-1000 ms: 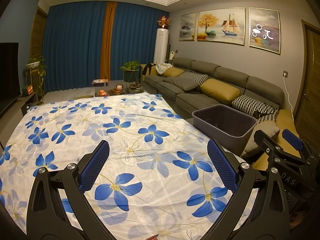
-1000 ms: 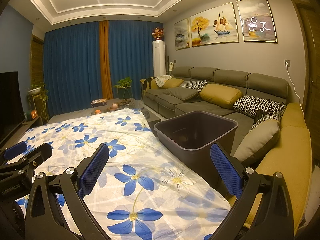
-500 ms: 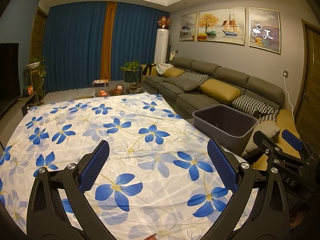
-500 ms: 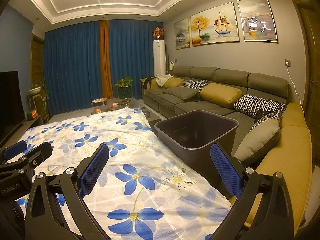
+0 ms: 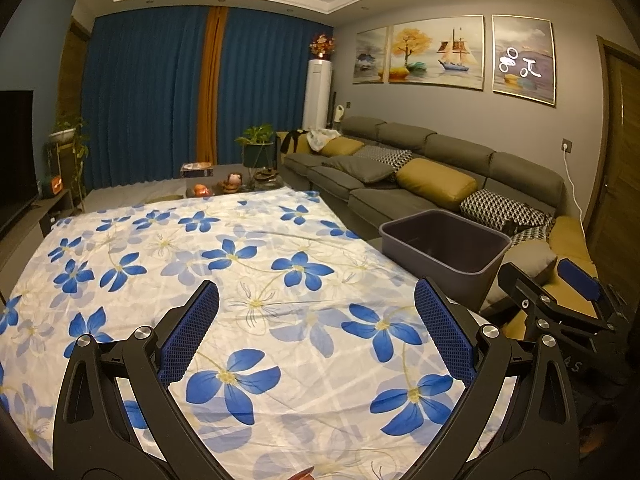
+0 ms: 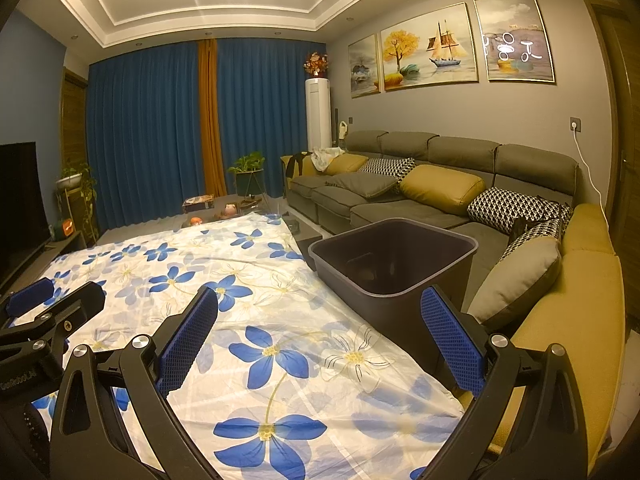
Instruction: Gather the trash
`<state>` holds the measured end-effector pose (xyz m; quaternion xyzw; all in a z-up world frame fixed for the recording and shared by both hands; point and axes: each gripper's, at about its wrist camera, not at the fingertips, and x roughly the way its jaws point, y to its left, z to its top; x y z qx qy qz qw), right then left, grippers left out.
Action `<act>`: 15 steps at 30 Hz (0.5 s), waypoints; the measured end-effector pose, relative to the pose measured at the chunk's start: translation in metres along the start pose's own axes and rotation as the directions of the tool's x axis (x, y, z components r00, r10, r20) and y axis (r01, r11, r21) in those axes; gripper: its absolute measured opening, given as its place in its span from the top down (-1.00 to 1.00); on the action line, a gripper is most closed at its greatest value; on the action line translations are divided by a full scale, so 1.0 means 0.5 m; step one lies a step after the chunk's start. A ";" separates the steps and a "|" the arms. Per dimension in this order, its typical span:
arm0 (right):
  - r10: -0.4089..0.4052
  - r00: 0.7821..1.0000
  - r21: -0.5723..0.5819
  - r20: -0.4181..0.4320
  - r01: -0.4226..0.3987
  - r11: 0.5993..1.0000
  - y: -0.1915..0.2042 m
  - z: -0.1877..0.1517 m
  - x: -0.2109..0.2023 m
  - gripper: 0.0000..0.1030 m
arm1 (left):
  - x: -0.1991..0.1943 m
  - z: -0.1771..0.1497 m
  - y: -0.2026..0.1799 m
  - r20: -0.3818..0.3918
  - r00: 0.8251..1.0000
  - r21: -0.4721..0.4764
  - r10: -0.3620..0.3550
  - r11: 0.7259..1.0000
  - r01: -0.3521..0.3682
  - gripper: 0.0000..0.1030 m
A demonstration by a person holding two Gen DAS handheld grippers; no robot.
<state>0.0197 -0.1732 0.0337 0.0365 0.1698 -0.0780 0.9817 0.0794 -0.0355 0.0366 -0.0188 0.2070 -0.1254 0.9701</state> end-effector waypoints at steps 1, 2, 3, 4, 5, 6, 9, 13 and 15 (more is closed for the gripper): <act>0.000 1.000 0.000 -0.001 0.000 1.000 -0.001 -0.001 0.001 -0.89 | 0.000 0.000 0.000 0.000 1.000 0.000 -0.002 1.000 0.002 -0.87; 0.001 1.000 0.000 -0.001 -0.001 1.000 0.000 -0.002 0.001 -0.89 | 0.000 0.000 -0.001 0.001 1.000 0.001 -0.003 1.000 0.003 -0.87; 0.000 1.000 0.000 0.000 0.000 1.000 -0.001 -0.003 0.001 -0.89 | 0.001 0.001 -0.001 0.001 1.000 0.003 -0.005 1.000 0.005 -0.87; -0.001 1.000 0.000 0.000 0.001 1.000 -0.001 -0.002 0.001 -0.89 | 0.000 0.000 -0.003 0.002 1.000 0.004 -0.005 1.000 0.005 -0.87; -0.001 1.000 0.000 0.000 0.001 1.000 -0.002 -0.002 0.001 -0.89 | 0.000 0.000 -0.004 0.003 1.000 0.006 -0.004 1.000 0.004 -0.87; -0.001 1.000 0.001 -0.001 0.001 1.000 -0.001 -0.003 0.001 -0.89 | 0.001 0.000 -0.004 0.003 1.000 0.009 -0.006 1.000 0.006 -0.87; -0.001 1.000 0.002 -0.003 0.001 1.000 -0.003 -0.005 0.002 -0.89 | 0.001 -0.001 -0.006 0.004 1.000 0.017 -0.006 1.000 0.006 -0.78; 0.002 1.000 0.001 -0.002 -0.002 1.000 -0.005 -0.006 0.003 -0.89 | 0.002 -0.004 -0.012 0.000 1.000 0.023 -0.009 1.000 0.009 -0.63; 0.002 1.000 0.002 -0.002 -0.002 1.000 -0.005 -0.006 0.003 -0.89 | 0.002 -0.005 -0.013 -0.002 1.000 0.021 -0.010 1.000 0.010 -0.62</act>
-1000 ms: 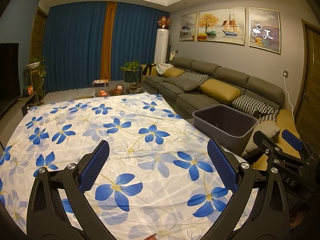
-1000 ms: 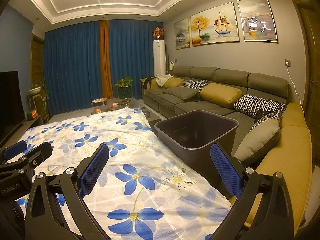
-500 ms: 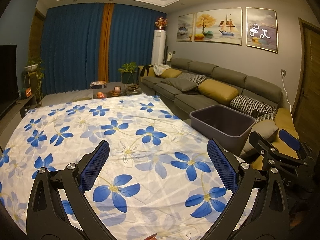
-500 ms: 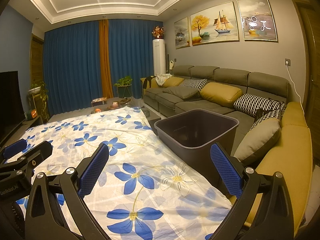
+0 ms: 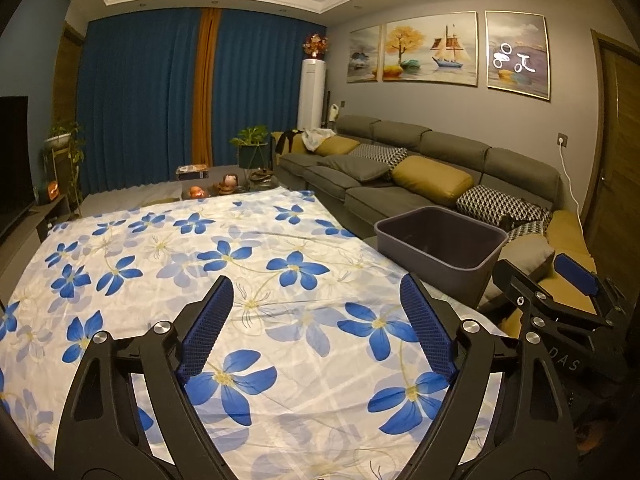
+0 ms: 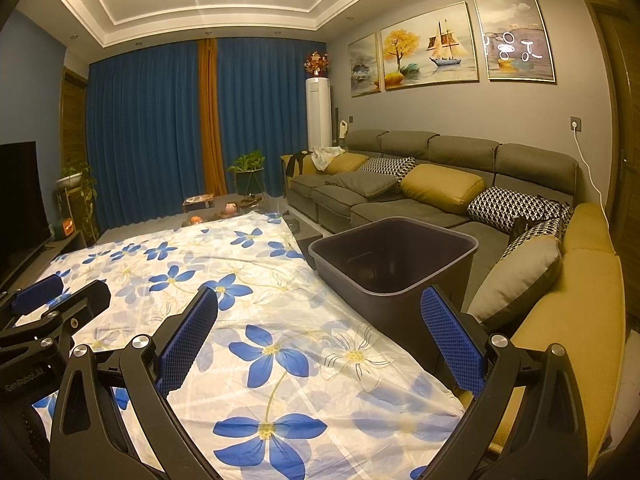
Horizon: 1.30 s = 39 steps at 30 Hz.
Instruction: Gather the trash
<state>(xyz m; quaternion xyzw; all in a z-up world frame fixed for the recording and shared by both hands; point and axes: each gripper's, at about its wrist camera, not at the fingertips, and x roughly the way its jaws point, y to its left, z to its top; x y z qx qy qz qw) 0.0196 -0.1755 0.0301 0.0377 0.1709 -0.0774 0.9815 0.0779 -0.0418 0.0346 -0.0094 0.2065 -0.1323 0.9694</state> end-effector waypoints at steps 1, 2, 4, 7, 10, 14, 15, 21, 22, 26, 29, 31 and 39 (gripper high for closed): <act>0.000 1.000 0.000 0.000 0.000 1.000 0.000 0.000 0.000 -0.90 | 0.001 0.000 0.000 -0.002 1.000 -0.002 0.000 1.000 0.000 -0.62; 0.000 1.000 -0.001 0.000 0.000 1.000 0.000 0.000 0.000 -0.89 | 0.001 0.000 0.001 -0.002 1.000 -0.002 -0.001 1.000 0.001 -0.62; 0.000 1.000 0.000 0.000 0.000 1.000 0.001 0.000 0.000 -0.89 | 0.001 0.000 0.001 -0.001 1.000 -0.002 0.000 1.000 0.000 -0.62; 0.000 1.000 0.000 0.000 0.000 1.000 0.001 0.000 0.000 -0.89 | 0.000 0.000 0.001 -0.001 1.000 -0.003 0.000 1.000 0.000 -0.62; 0.000 1.000 -0.001 0.001 0.000 1.000 0.000 0.001 0.000 -0.89 | 0.001 0.000 0.001 -0.002 1.000 -0.002 0.000 1.000 0.000 -0.62; 0.000 1.000 0.000 0.000 0.000 1.000 0.000 0.001 0.000 -0.89 | 0.000 0.000 0.002 -0.001 1.000 -0.002 0.000 1.000 0.000 -0.62; 0.000 1.000 0.000 0.000 0.000 1.000 0.001 0.001 0.000 -0.89 | 0.000 0.000 0.002 -0.001 1.000 -0.002 0.000 1.000 0.000 -0.62; 0.001 1.000 0.000 0.003 -0.001 1.000 -0.001 0.001 -0.002 -0.89 | 0.002 0.000 0.004 -0.001 1.000 -0.009 0.005 1.000 -0.005 -0.62; 0.002 1.000 0.000 0.004 -0.002 1.000 -0.001 0.000 -0.002 -0.89 | 0.001 0.000 0.002 0.000 1.000 -0.009 0.006 1.000 -0.006 -0.62; 0.003 1.000 0.000 0.004 -0.003 1.000 -0.002 0.000 -0.001 -0.89 | 0.001 0.000 0.002 0.002 1.000 -0.011 0.010 1.000 -0.010 -0.63; 0.003 1.000 0.000 0.004 -0.003 1.000 -0.001 0.000 0.000 -0.89 | -0.001 0.001 0.002 0.004 1.000 -0.014 0.012 1.000 -0.012 -0.63; 0.003 1.000 0.000 0.004 -0.003 1.000 -0.002 0.000 -0.001 -0.89 | -0.002 0.002 0.002 0.006 1.000 -0.015 0.015 1.000 -0.015 -0.63; 0.005 1.000 0.001 0.010 -0.005 1.000 -0.002 0.002 -0.001 -0.89 | -0.005 0.005 0.000 0.008 0.999 -0.013 0.047 0.999 -0.047 -0.68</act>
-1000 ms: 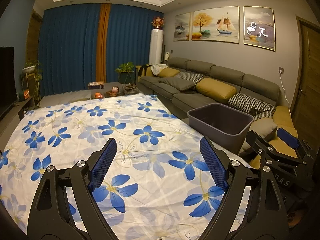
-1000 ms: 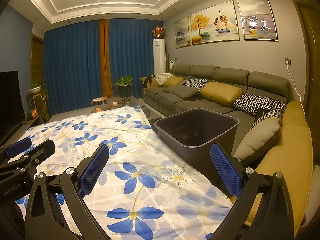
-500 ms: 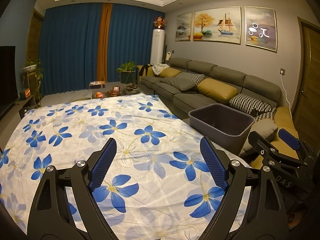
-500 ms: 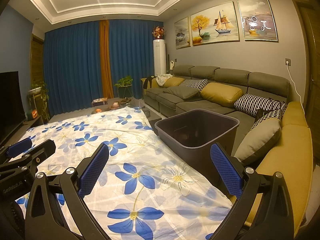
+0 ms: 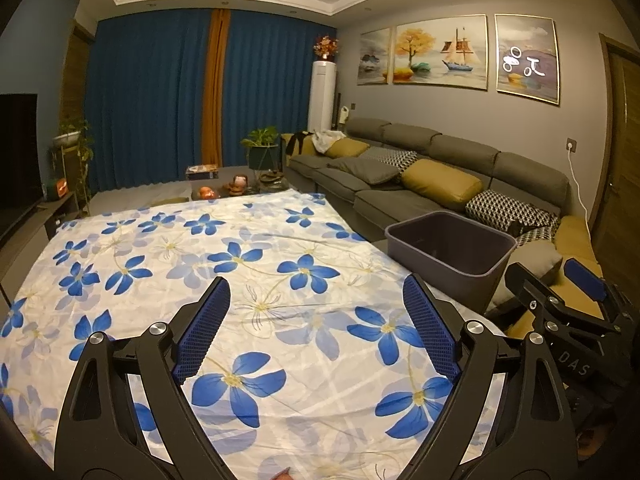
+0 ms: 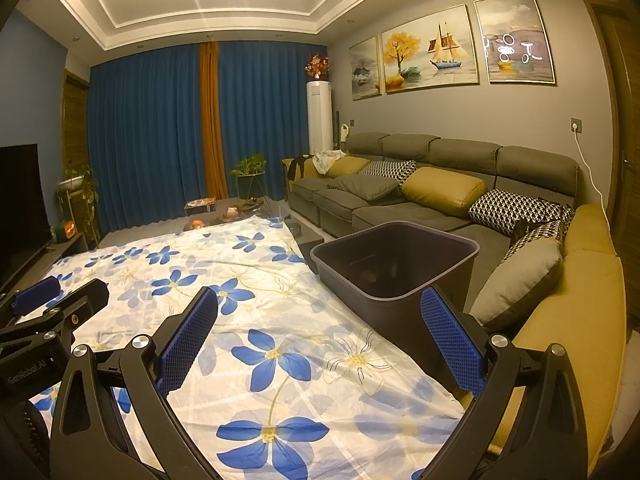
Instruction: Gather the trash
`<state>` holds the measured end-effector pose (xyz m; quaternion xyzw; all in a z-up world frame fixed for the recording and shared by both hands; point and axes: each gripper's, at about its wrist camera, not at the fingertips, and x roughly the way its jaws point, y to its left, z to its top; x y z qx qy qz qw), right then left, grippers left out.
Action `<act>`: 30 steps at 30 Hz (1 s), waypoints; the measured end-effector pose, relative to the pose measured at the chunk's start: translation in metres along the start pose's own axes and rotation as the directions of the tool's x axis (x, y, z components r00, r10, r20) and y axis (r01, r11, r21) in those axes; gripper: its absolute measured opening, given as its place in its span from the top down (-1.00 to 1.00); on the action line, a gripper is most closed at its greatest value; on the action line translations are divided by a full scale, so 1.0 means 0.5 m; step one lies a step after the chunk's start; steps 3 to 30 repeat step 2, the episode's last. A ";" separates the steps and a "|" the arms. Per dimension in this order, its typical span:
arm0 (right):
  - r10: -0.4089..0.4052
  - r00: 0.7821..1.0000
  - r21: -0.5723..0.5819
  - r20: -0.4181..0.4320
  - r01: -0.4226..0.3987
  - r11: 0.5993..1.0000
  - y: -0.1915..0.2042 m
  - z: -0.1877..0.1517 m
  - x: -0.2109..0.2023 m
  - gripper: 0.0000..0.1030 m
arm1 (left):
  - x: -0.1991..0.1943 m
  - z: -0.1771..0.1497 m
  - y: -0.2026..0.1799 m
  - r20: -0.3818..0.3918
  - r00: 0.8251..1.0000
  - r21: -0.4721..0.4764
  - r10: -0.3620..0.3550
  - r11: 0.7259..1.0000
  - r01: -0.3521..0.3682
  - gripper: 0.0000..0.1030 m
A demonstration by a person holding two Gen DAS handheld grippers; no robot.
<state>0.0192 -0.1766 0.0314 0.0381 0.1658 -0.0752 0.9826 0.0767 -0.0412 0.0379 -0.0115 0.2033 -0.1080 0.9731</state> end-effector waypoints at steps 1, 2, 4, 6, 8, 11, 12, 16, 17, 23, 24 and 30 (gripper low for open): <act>0.000 1.000 0.000 0.000 0.000 1.000 0.000 0.000 0.000 -0.89 | 0.000 0.001 0.000 -0.001 1.000 -0.001 0.007 1.000 -0.007 -0.68; 0.000 1.000 0.000 0.001 0.000 1.000 0.000 0.002 0.000 -0.89 | -0.001 0.002 0.000 0.001 1.000 -0.004 0.015 1.000 -0.015 -0.68; 0.000 1.000 0.000 0.001 0.000 1.000 0.000 0.002 0.000 -0.89 | -0.001 0.002 0.000 0.001 1.000 -0.004 0.015 1.000 -0.015 -0.68; 0.000 1.000 0.000 0.001 0.000 1.000 0.000 0.002 0.000 -0.89 | -0.001 0.002 0.000 0.001 1.000 -0.004 0.015 1.000 -0.015 -0.68; 0.000 1.000 0.000 0.001 0.000 1.000 0.000 0.002 0.000 -0.89 | -0.001 0.002 0.000 0.001 1.000 -0.004 0.015 1.000 -0.015 -0.68; 0.000 1.000 0.000 0.001 0.000 1.000 0.000 0.002 0.000 -0.89 | -0.001 0.002 0.000 0.001 1.000 -0.004 0.015 1.000 -0.015 -0.68; 0.000 1.000 0.000 0.001 0.000 1.000 0.000 0.002 0.000 -0.89 | -0.001 0.002 0.000 0.001 1.000 -0.004 0.015 1.000 -0.015 -0.68; 0.000 1.000 0.000 0.001 0.000 1.000 0.000 0.002 0.000 -0.89 | -0.001 0.002 0.000 0.001 1.000 -0.004 0.015 1.000 -0.015 -0.68; 0.000 1.000 0.000 0.001 0.000 1.000 0.000 0.002 0.000 -0.89 | -0.001 0.002 0.000 0.001 1.000 -0.004 0.015 1.000 -0.015 -0.68; 0.000 1.000 0.000 0.001 0.000 1.000 0.000 0.002 0.000 -0.89 | -0.001 0.002 0.000 0.001 1.000 -0.004 0.015 1.000 -0.015 -0.68; 0.000 1.000 0.000 0.001 0.000 1.000 0.000 0.002 0.000 -0.89 | -0.001 0.002 0.000 0.001 1.000 -0.004 0.015 1.000 -0.015 -0.68; 0.000 1.000 0.000 0.001 0.000 1.000 0.000 0.002 0.000 -0.89 | -0.001 0.002 0.000 0.001 1.000 -0.004 0.015 1.000 -0.015 -0.68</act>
